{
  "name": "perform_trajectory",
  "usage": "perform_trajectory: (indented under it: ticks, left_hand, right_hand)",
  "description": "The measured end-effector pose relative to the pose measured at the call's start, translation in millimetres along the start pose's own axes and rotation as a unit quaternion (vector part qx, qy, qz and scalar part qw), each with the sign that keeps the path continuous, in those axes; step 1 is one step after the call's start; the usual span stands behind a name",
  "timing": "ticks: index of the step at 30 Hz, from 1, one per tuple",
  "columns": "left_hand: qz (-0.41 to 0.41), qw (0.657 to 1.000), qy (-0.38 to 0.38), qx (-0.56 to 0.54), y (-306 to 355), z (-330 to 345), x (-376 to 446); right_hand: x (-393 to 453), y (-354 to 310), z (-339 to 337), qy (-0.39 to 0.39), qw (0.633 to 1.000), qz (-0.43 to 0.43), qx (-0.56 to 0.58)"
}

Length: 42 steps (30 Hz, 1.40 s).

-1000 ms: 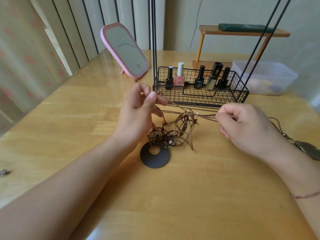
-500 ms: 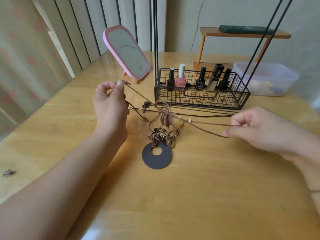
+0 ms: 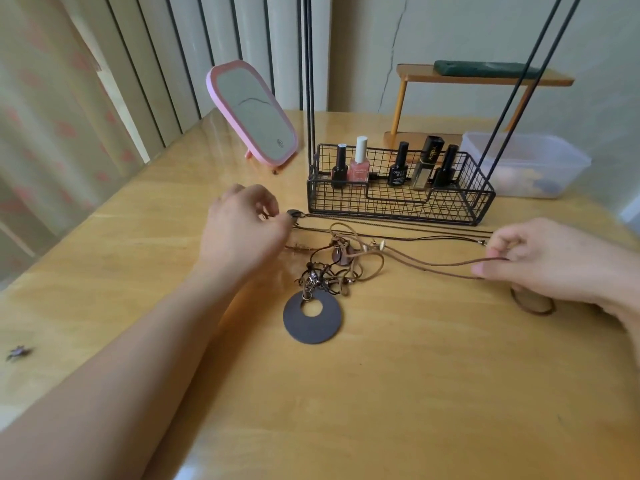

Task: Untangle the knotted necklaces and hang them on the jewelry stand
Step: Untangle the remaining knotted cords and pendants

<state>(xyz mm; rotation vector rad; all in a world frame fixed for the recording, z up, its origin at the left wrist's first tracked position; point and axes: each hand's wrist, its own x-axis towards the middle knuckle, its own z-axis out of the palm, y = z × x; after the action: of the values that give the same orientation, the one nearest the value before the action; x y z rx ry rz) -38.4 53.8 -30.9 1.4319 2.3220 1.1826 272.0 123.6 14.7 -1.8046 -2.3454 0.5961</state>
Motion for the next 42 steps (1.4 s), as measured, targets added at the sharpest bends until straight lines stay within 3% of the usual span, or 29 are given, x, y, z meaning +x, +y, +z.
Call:
perform_trajectory:
  ticks: [3, 5, 7, 9, 12, 20, 22, 26, 31, 33, 35, 38, 40, 42]
  left_hand:
    - [0.113, 0.993, -0.01, 0.03, 4, 5, -9]
    - [0.186, 0.982, -0.026, -0.004, 7, 10, -12]
    - [0.228, 0.971, -0.076, 0.006, 8, 16, -14]
    - [0.235, 0.962, -0.128, 0.047, 7, 19, -15]
    - [0.225, 0.96, -0.154, 0.063, 8, 22, -17]
    - [0.217, 0.944, -0.239, -0.065, 9, 23, -19]
    - [0.226, 0.944, -0.232, -0.061, 11, 22, -21]
    - [0.213, 0.95, -0.215, -0.078, 13, 21, -21]
    - [0.216, 0.95, -0.215, -0.067, 13, 19, -22]
    - [0.205, 0.948, -0.224, -0.099, 17, 18, -23]
    - [0.215, 0.944, -0.228, -0.101, 21, 18, -27]
    - [0.269, 0.936, -0.226, 0.007, 25, 23, -35]
    - [0.294, 0.93, -0.213, 0.05, 29, 28, -40]
    - [0.31, 0.925, -0.217, -0.034, 31, 30, -41]
  right_hand:
    - [-5, -4, -2, 0.028, 0.998, -0.057, -0.029]
    - [-8, -11, 5, 0.084, 0.989, -0.109, -0.057]
    - [-5, -19, 21, 0.152, 0.97, -0.188, -0.004]
    - [0, -30, 42, 0.149, 0.959, -0.232, 0.071]
    - [11, -37, 68, 0.116, 0.961, -0.246, 0.05]
    - [21, -43, 75, 0.097, 0.969, -0.226, 0.026]
    - [19, -42, 71, 0.119, 0.966, -0.2, 0.108]
    - [16, -45, 64, 0.152, 0.91, -0.136, 0.361]
    - [14, -43, 59, 0.199, 0.903, -0.178, 0.336]
    - [12, -43, 56, 0.164, 0.881, -0.221, 0.386]
    - [7, -45, 56, 0.082, 0.858, -0.27, 0.429]
    - [-1, -52, 61, -0.043, 0.818, -0.323, 0.474]
    - [-5, -55, 62, -0.076, 0.801, -0.343, 0.485]
    - [-6, -55, 57, -0.09, 0.784, -0.341, 0.51]
